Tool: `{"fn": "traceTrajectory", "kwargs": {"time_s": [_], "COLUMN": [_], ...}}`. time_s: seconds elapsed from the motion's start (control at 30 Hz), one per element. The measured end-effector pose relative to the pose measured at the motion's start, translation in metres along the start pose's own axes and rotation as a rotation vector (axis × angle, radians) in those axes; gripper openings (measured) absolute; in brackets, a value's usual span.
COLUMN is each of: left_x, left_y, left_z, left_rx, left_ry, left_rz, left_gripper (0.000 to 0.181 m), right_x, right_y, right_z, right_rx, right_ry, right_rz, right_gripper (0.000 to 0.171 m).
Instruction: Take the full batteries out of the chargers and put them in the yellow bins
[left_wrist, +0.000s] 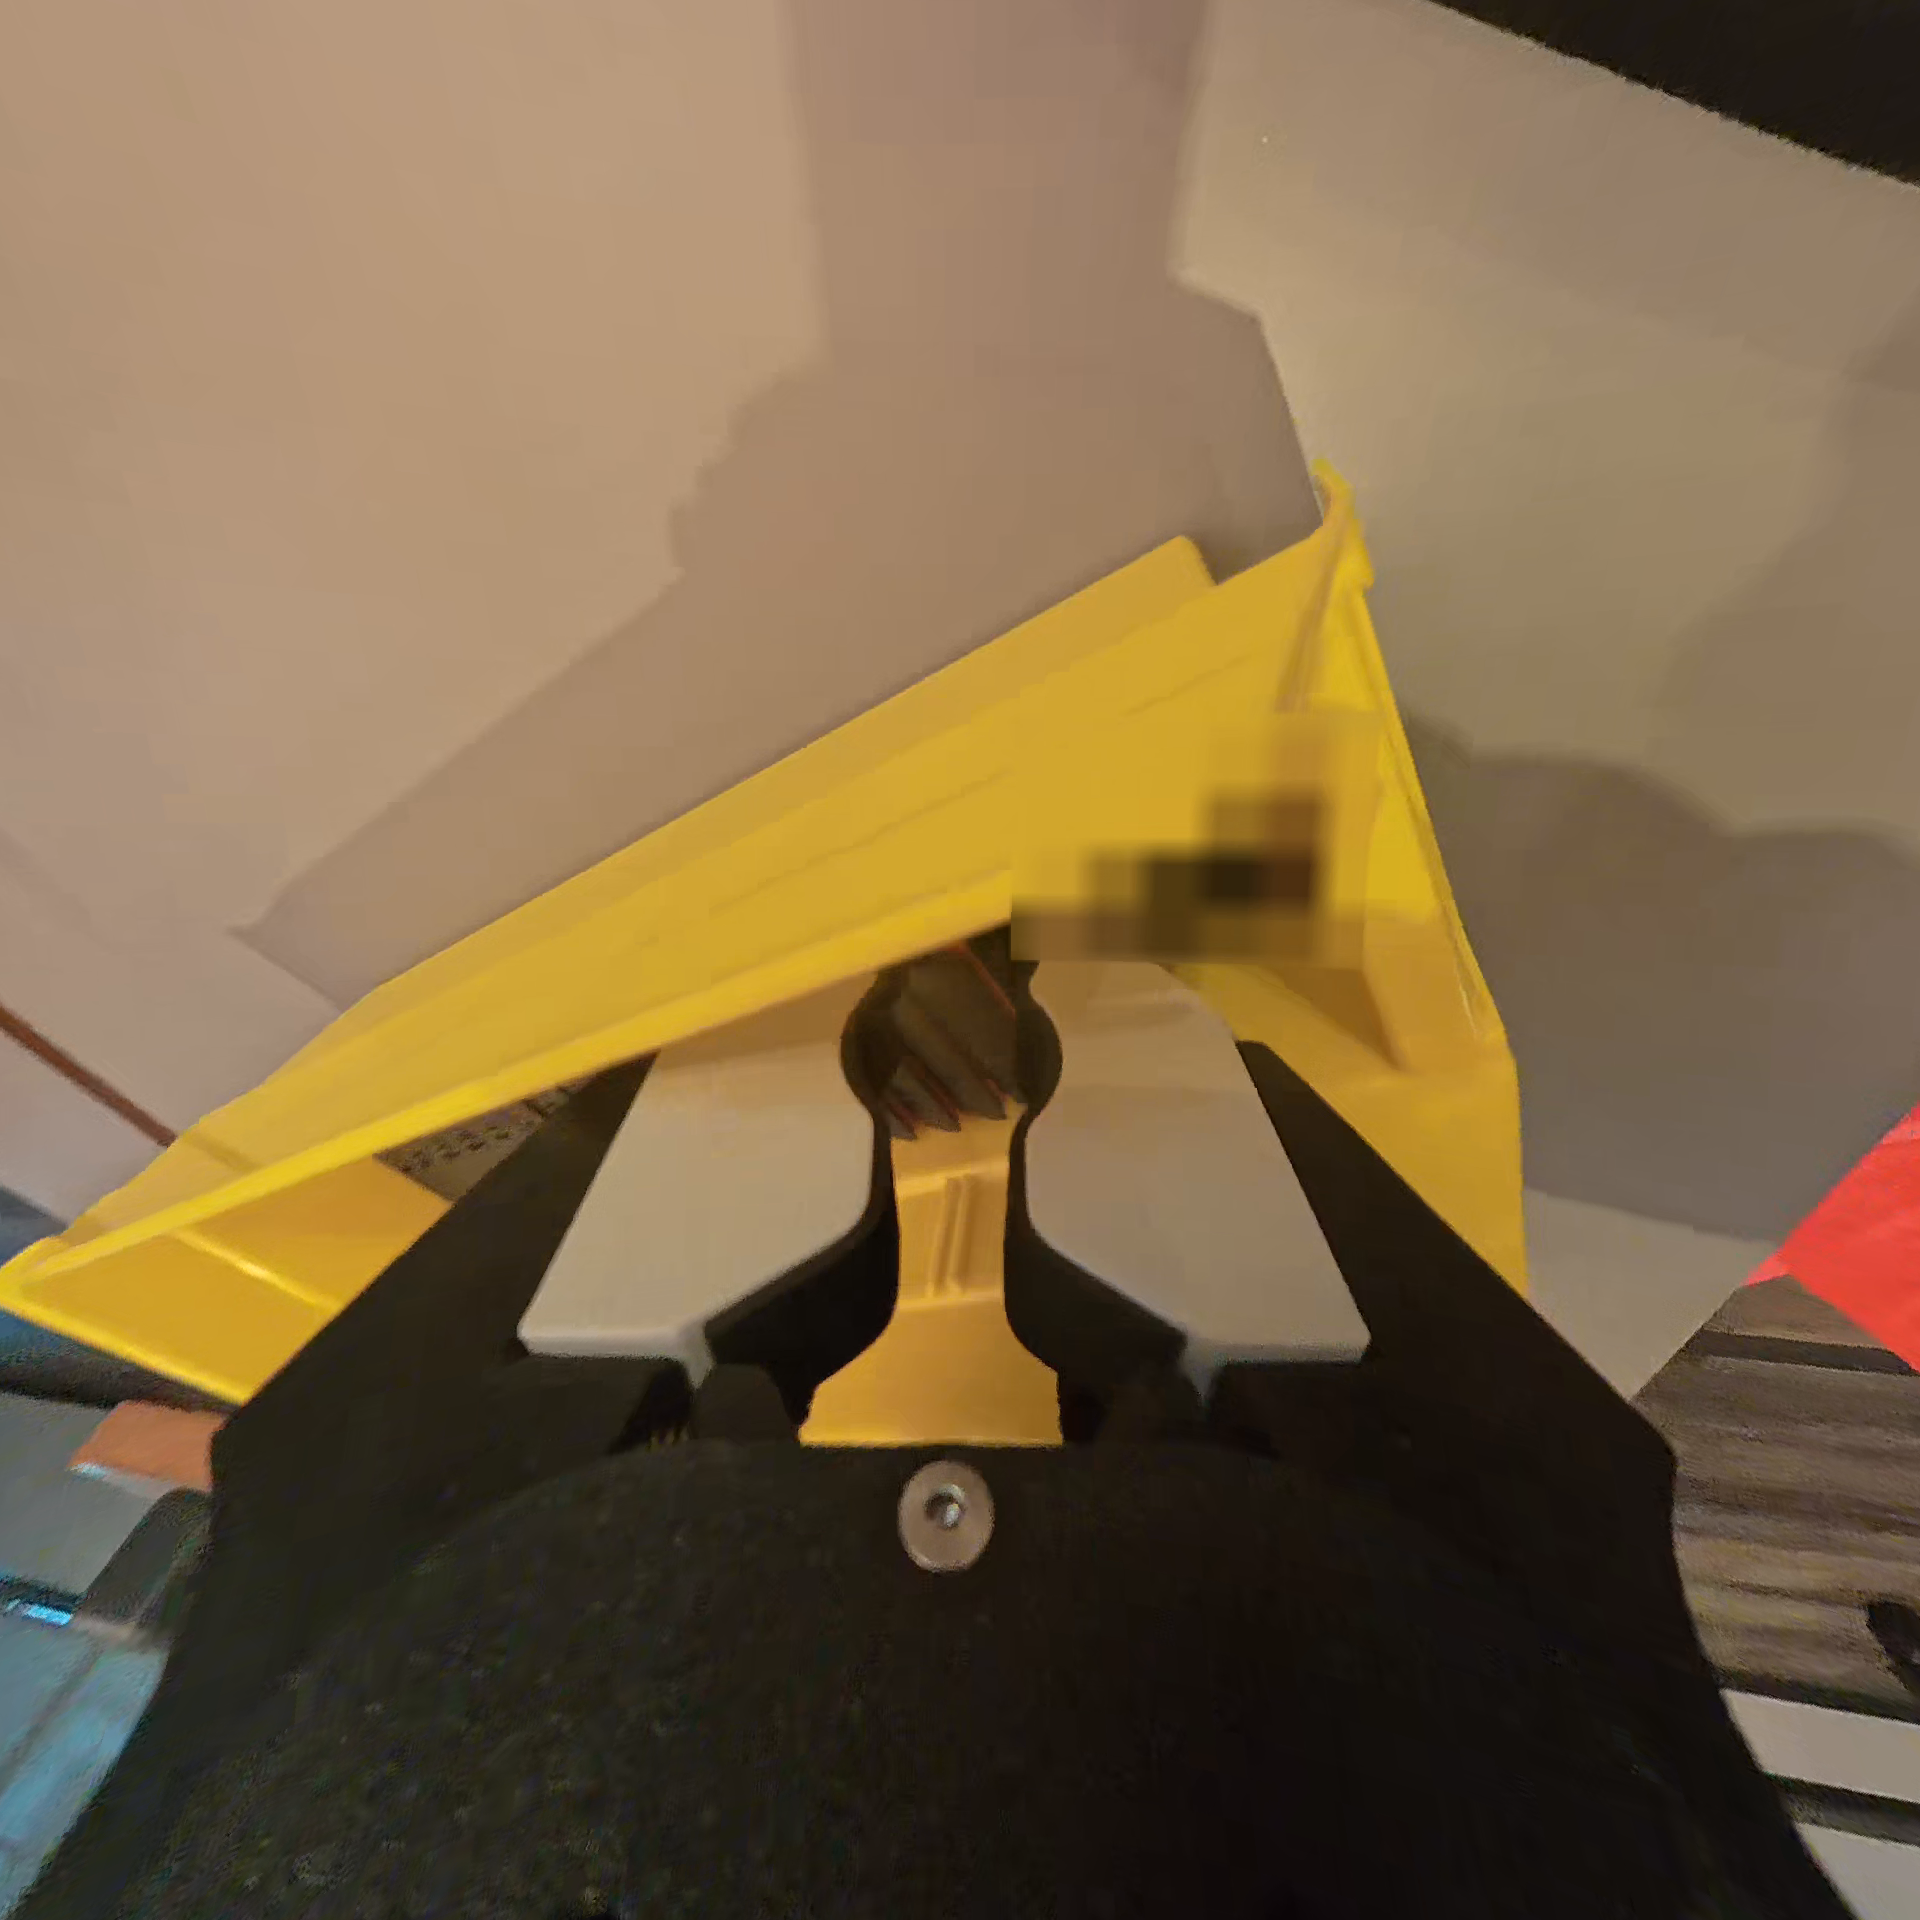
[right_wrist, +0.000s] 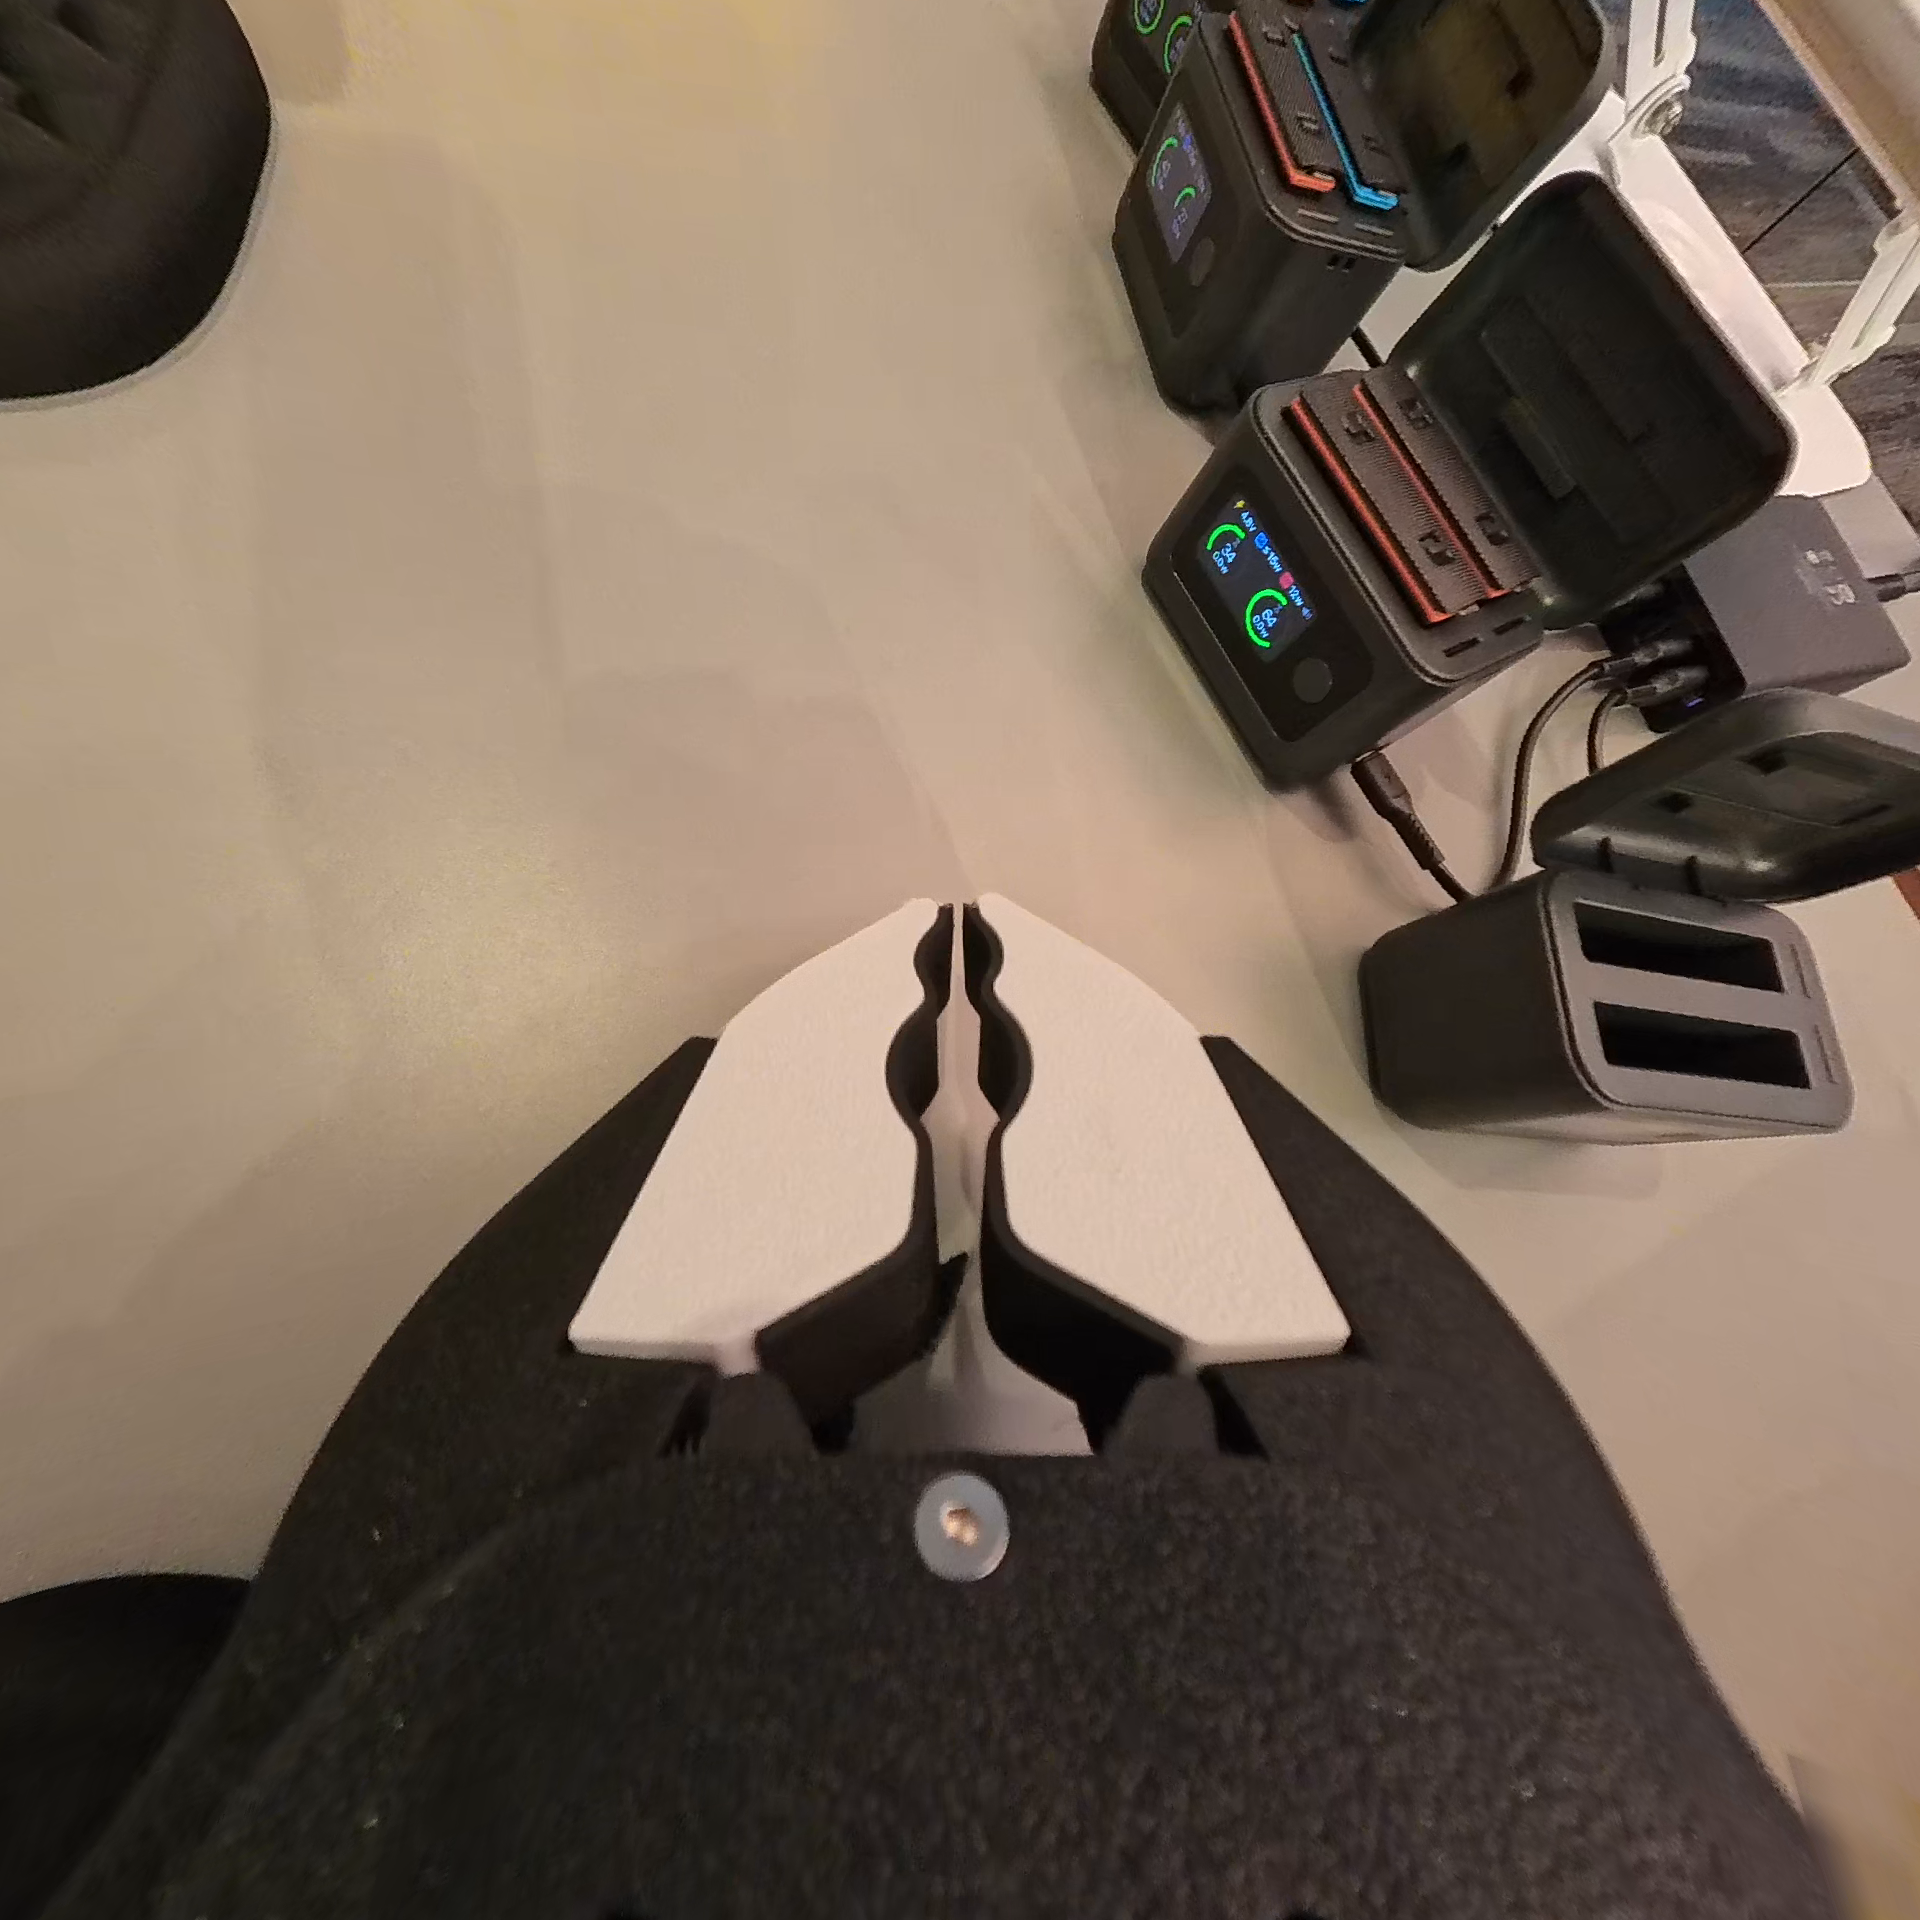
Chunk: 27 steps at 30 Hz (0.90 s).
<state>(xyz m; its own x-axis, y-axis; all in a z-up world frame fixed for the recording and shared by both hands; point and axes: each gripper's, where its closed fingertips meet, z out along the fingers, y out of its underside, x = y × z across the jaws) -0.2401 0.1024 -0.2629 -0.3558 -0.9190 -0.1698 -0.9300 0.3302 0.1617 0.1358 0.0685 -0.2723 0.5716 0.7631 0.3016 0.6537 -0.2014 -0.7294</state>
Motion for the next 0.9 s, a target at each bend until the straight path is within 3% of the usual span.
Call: {"fn": "traceTrajectory", "kwargs": {"time_s": [0.37,0.6,0.9], "left_x": [0.012,0.023,0.006], "left_y": [0.027,0.024,0.038], "left_z": [-0.012,-0.011,-0.054], "left_rx": [-0.094,-0.063,0.172], "left_ry": [-0.034,0.074,0.000], "left_rz": [-0.039,-0.084,-0.299], "left_gripper": [0.015,0.011,0.011], "right_x": [-0.001,0.000,0.001], "right_y": [-0.001,0.000,-0.004], "right_z": [0.000,-0.001,-0.004], "right_rx": [0.002,0.002,0.017], "right_ry": [-0.004,0.003,0.011], "right_rz": [-0.003,0.001,-0.004], "right_gripper": [0.001,0.001,0.001]}}
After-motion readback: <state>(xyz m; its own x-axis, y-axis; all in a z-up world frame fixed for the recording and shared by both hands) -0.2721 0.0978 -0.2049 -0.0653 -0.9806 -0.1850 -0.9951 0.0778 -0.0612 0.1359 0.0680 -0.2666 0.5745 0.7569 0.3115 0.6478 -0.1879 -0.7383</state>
